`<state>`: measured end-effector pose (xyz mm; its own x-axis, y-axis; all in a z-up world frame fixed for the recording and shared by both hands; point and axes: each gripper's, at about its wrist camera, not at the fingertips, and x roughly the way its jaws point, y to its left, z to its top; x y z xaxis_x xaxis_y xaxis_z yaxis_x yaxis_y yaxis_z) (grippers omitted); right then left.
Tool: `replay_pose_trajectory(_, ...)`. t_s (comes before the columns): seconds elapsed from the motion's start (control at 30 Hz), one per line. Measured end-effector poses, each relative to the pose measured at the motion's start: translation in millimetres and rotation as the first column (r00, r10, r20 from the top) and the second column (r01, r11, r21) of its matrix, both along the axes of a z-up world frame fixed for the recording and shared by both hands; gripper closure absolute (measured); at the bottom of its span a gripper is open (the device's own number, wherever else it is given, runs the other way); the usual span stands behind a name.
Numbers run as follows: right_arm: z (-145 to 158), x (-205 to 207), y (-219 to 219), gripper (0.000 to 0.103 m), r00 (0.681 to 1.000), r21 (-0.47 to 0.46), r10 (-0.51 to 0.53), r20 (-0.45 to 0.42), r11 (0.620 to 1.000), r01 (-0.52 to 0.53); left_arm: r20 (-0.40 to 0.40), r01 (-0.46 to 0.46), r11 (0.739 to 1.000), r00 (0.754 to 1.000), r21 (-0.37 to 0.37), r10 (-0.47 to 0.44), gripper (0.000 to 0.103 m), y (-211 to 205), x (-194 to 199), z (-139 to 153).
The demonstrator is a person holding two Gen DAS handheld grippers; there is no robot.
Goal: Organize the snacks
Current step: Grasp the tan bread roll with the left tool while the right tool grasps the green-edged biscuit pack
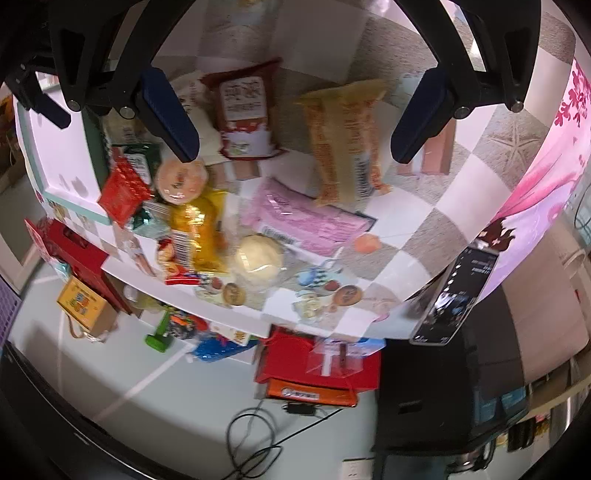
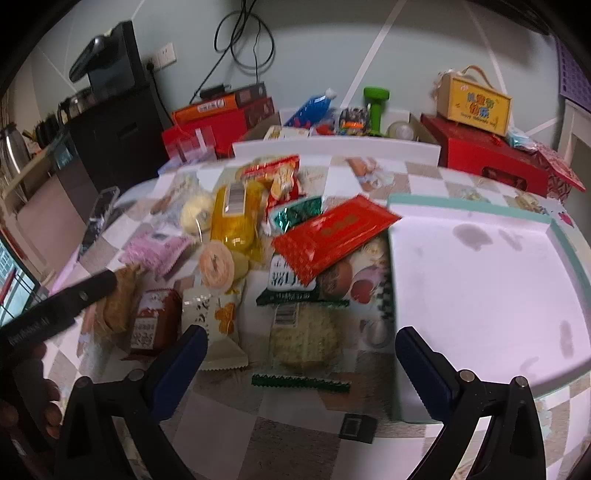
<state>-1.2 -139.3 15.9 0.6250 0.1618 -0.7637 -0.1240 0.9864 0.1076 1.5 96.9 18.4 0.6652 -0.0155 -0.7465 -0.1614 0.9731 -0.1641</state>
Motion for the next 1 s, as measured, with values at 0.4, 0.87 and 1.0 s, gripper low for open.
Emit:
replay_pose_trajectory(0.4, -34, 20, -1, 0.033, 0.992, 0.005, -0.021, -0.128, 1.0, 0.022, -0.16, -0.039, 0.997, 0.987, -0.072, 0.027, 0.023, 17, 20, -43)
replay_pose_trajectory(0.87, -37, 20, 1, 0.051, 0.992, -0.025, -0.025, -0.126, 0.999, 0.022, -0.17, -0.026, 0.998, 0.985, -0.061, 0.016, 0.06, 14, 22, -47)
replay_pose_trajectory(1.0, -35, 19, -2, 0.051, 0.992, -0.014, -0.032, -0.124, 0.999, 0.03, -0.153, -0.024, 0.997, 0.988, -0.073, 0.013, 0.063, 14, 18, -42)
